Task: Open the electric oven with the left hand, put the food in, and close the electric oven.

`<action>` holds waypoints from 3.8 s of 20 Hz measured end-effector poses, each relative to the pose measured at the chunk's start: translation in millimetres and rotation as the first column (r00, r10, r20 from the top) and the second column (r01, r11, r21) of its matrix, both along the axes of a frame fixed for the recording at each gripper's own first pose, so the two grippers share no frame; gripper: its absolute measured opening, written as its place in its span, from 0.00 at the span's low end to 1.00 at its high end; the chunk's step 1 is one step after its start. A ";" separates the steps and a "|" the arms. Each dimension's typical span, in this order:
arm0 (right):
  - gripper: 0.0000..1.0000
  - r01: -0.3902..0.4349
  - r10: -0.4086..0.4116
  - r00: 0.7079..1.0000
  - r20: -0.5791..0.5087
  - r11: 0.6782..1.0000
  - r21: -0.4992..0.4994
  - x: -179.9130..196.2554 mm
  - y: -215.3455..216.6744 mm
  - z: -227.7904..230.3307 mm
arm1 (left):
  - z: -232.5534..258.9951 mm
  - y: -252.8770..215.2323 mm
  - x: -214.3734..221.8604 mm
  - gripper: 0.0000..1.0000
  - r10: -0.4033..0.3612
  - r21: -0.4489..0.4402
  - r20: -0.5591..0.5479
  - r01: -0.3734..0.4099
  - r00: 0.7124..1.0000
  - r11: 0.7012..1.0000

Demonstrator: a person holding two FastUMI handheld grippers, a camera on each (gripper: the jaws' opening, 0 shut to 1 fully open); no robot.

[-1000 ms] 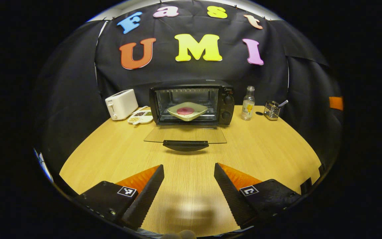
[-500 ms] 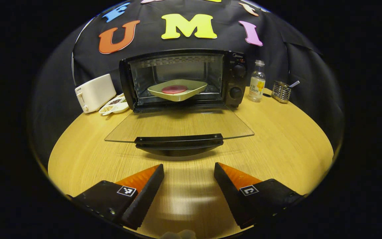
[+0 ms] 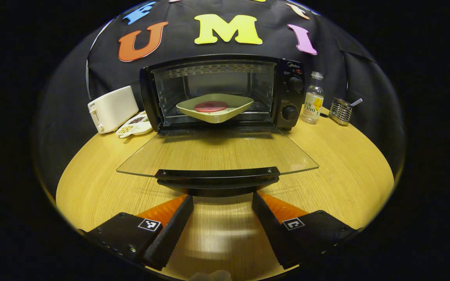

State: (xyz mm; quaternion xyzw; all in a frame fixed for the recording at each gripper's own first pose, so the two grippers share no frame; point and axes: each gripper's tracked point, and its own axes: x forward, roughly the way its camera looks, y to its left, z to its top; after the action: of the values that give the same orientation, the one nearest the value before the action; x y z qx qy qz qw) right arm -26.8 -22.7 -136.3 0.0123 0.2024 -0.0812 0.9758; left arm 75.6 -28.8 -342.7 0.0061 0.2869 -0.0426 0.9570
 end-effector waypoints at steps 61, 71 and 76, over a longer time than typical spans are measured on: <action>1.00 -0.081 0.091 0.912 0.400 0.996 -0.043 -155.3 -79.3 116.9 | 386.4 -17.2 -218.1 0.97 0.071 -0.066 0.594 -0.040 0.801 0.997; 1.00 -0.203 0.175 0.891 0.419 0.979 0.022 -192.7 -41.4 108.0 | 386.2 8.9 -315.4 0.96 0.120 -0.035 0.591 -0.124 0.798 0.992; 1.00 -0.224 0.194 0.901 0.389 0.974 0.032 -194.9 -34.3 99.7 | 380.6 7.9 -327.6 0.96 0.108 0.011 0.594 -0.143 0.797 0.990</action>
State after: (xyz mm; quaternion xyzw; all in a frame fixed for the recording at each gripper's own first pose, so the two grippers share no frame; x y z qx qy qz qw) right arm -221.7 -57.0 -36.6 0.0434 0.0108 0.0356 0.9984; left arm -252.0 -20.9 37.9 0.0267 -0.0249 0.0330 0.9988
